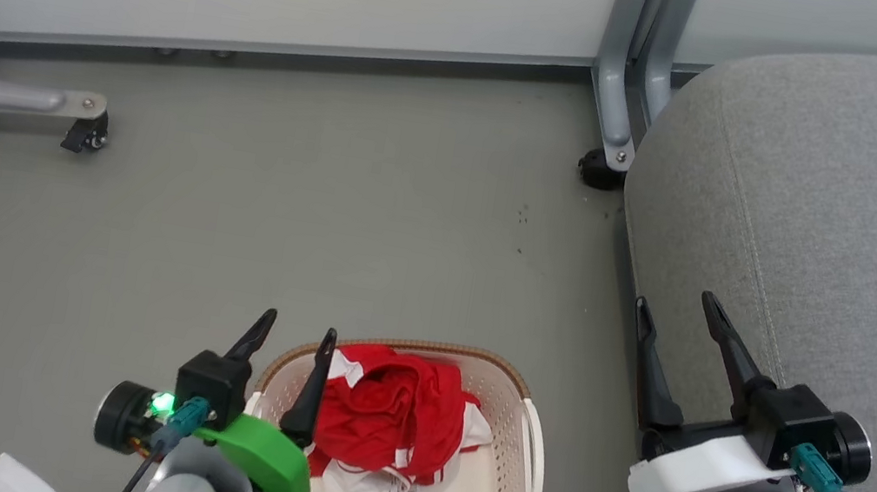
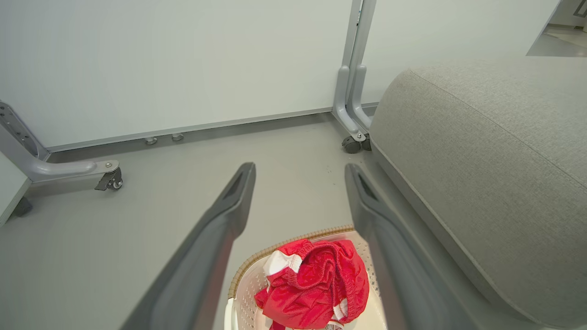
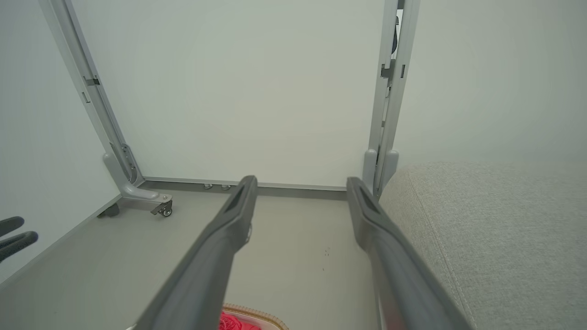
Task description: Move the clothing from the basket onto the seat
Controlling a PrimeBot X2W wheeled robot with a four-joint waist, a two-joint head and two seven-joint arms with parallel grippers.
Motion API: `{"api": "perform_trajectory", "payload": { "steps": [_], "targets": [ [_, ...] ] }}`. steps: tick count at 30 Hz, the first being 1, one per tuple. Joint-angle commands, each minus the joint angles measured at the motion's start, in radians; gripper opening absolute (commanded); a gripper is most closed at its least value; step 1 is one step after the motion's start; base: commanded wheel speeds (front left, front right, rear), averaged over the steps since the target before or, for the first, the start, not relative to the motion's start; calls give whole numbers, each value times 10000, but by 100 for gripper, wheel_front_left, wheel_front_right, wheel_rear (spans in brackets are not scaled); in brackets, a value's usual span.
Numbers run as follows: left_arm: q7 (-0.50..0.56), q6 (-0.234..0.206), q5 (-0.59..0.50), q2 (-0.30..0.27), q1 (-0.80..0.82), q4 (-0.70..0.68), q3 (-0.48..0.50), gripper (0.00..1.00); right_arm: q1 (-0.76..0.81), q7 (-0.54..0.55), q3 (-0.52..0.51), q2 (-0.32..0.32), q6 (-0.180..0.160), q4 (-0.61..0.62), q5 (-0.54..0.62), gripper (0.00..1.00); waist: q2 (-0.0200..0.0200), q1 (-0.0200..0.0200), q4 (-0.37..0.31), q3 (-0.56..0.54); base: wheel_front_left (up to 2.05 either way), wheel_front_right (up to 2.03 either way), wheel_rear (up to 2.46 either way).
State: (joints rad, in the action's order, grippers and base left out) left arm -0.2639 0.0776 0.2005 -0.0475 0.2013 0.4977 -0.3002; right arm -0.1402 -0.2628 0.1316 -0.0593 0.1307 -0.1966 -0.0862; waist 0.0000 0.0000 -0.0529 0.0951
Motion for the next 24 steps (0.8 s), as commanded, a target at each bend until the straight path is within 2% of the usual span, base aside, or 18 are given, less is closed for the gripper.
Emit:
{"api": "perform_trajectory", "payload": {
  "steps": [1,13,24],
  "targets": [
    [-9,-71,164,-54,398,205,-242,100,-220,-31,18,-25,1,81,-20,100,0,0,-267,712,0,0,0],
    [61,-431,878,-60,3317,3372,-2531,100,-1688,-32,398,-3,1,1017,-157,100,0,0,-913,3630,0,0,0],
    [405,-686,1264,-63,5519,5954,-3340,100,-2573,-31,677,38,1,1785,-189,100,0,0,-1256,5697,0,0,0]
  ]
}}
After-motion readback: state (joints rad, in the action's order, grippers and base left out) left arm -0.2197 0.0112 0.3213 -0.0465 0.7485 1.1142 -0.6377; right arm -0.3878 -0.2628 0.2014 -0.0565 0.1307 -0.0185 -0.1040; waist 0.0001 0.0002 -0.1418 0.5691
